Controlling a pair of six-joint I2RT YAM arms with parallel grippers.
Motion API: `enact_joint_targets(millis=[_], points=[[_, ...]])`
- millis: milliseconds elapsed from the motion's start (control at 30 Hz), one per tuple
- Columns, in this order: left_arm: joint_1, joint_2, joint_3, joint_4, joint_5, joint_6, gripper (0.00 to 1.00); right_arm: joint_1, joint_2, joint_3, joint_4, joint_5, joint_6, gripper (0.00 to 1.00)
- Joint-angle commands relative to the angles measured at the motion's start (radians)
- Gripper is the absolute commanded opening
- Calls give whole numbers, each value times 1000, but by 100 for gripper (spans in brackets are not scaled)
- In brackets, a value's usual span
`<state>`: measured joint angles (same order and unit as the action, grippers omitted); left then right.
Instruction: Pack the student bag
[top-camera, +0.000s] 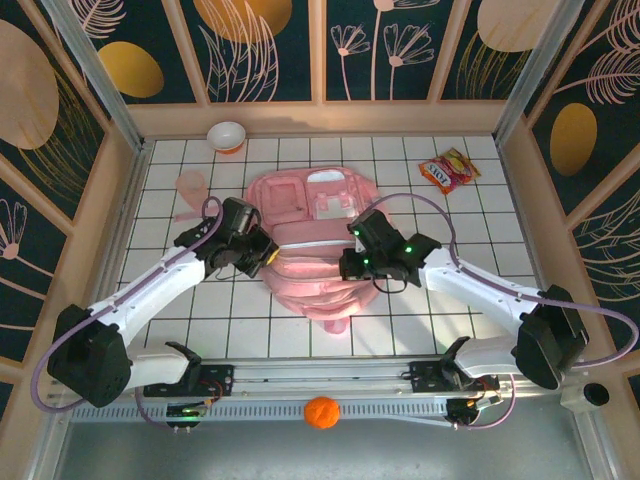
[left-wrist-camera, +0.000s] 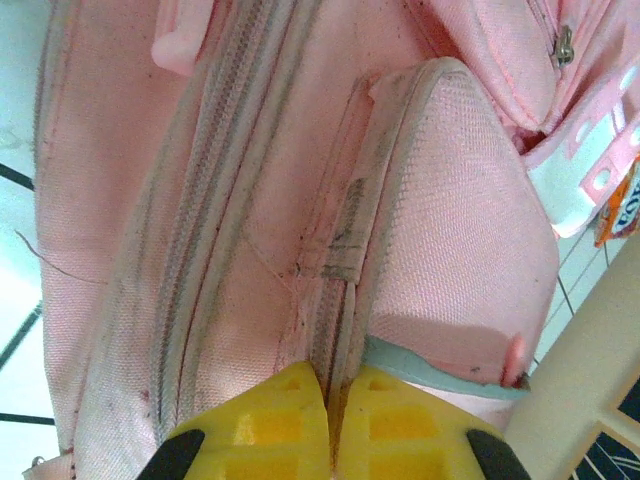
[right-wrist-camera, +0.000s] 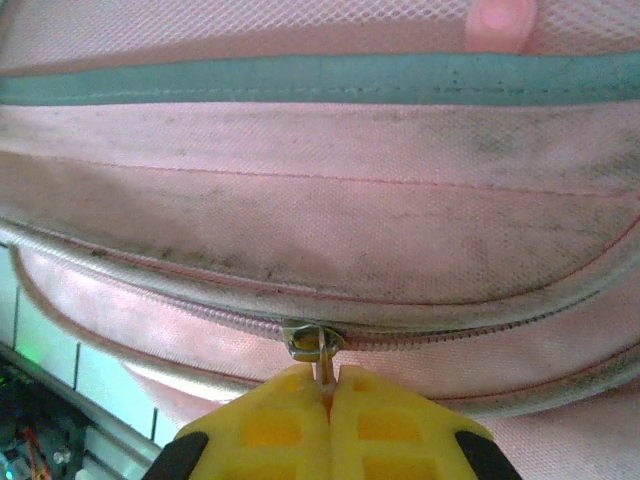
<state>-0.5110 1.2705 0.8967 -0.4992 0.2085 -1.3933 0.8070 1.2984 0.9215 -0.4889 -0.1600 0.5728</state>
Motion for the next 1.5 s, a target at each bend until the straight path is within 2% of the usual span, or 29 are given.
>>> enact_joint_targets(millis=[0,33,100,167,267,367,433,567,767,833,900,1067,1267,1467], points=[[49,-24,30,-98,-166,30,0,20,-23,-2,1,3,12,0],[49,-21,36,-90,-153,33,6,36,-16,-7,33,-10,28,0],[44,-17,68,-87,-135,59,29,70,11,1,65,-11,49,0],[24,-20,129,-103,-157,110,43,85,38,18,59,3,55,0],[-41,-30,203,-114,-220,223,52,86,53,25,55,10,47,0],[-90,-53,184,-16,-224,335,53,74,43,29,60,0,29,0],[-90,-90,118,93,-228,370,52,62,24,19,78,-21,16,0],[-90,-176,5,320,-282,560,50,27,-13,-16,115,-76,1,0],[-90,-306,-95,564,-329,1017,49,0,-9,-30,143,-113,-10,0],[-89,-334,-123,603,-272,1206,49,-2,-7,-29,142,-115,-13,0],[-89,-341,-130,589,-145,1413,50,-3,-7,-33,146,-117,-13,0],[-90,-250,-71,373,191,1803,50,-11,-10,-43,168,-142,-13,0],[-93,-124,-46,300,417,2045,46,-14,-13,-46,166,-144,-11,0],[-115,-13,-20,275,411,2181,46,-16,-17,-50,172,-144,-5,0]])
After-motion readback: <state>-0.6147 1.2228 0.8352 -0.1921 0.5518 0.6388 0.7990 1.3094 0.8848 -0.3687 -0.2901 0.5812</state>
